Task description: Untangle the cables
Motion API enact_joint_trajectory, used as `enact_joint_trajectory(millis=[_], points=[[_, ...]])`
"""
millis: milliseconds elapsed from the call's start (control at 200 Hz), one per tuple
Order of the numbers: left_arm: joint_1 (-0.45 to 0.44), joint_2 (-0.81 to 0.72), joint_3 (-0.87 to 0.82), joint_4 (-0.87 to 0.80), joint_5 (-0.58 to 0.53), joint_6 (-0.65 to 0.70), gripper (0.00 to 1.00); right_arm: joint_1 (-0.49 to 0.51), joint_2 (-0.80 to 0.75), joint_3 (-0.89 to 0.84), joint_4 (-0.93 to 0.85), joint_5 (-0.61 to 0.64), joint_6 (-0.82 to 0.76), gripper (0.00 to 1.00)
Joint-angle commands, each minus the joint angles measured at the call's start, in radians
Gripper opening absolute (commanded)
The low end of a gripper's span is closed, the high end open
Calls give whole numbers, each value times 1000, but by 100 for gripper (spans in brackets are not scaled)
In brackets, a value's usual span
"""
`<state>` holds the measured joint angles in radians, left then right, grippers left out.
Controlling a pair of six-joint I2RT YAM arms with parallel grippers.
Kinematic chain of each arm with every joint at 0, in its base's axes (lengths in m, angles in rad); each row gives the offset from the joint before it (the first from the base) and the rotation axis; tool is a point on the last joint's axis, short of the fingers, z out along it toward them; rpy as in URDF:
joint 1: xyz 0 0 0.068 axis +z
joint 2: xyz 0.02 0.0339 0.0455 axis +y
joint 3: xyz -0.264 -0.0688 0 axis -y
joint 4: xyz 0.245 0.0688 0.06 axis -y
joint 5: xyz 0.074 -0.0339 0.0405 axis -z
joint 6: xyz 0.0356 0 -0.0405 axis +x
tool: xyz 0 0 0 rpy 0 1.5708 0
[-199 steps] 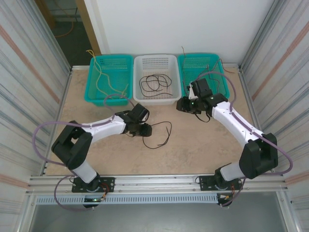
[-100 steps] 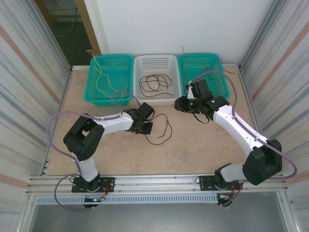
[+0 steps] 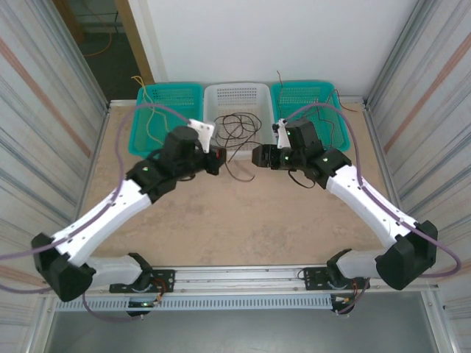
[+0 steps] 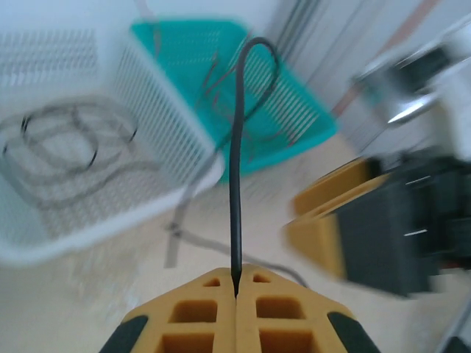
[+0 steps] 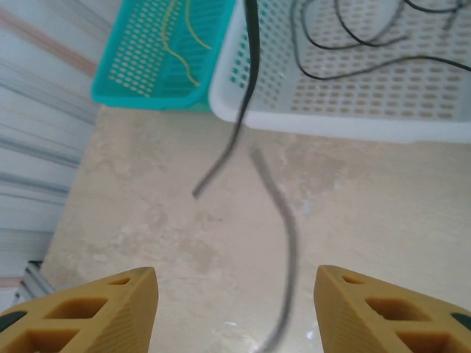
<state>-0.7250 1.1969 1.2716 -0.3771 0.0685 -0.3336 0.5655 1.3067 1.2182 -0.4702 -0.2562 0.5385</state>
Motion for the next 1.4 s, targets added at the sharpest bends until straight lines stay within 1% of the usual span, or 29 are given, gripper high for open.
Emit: enact_joint_trajectory(millis=[0,85,190,346,566,651,747,877,952,1213,1393], points=[[-4,-31,80,-85,82,91,0,20,10,78,39,-33,-23,60],[-4,-49,129,-114,77,104,0,30,11,106,40,-32,-26,63],[-4,-79,143,-98,100,96,0,33,-2,107,50,-8,-26,63],[-4,-109,162,-85,120,88,0,33,-37,87,70,36,-27,58],[-4,-130,182,-102,112,96,0,28,-64,95,43,99,-53,58],[-3,-137,193,-101,127,95,0,12,-66,90,33,140,-47,58],[3,-150,195,-91,141,94,0,-33,-59,85,25,142,-16,57],[37,-165,196,-99,175,84,0,-93,-68,68,35,116,27,56],[57,-172,194,-101,193,77,0,-112,-73,64,39,105,33,56],[92,-172,183,-127,183,79,0,-142,-63,84,30,86,34,56],[177,-134,195,-128,174,34,0,-151,-96,71,31,97,28,57]])
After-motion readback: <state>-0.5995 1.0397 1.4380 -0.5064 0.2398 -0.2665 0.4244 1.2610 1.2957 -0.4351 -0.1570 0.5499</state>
